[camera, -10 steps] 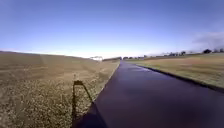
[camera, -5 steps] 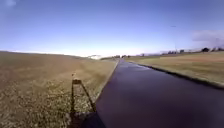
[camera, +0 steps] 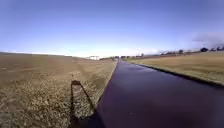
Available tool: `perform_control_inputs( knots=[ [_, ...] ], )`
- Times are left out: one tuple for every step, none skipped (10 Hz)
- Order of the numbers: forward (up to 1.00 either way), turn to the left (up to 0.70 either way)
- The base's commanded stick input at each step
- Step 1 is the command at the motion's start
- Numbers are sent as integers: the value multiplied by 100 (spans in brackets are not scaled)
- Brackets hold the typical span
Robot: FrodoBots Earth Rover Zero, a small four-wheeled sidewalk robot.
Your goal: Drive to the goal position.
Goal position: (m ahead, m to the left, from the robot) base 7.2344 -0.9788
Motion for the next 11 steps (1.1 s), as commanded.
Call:
perform_control_inputs(
  knots=[
    [100, 0],
    [100, 0],
    [100, 0],
    [100, 0],
    [100, 0],
    [100, 0],
    [100, 0],
    [100, 0],
    [100, 0],
    [100, 0],
    [100, 0]
  ],
)
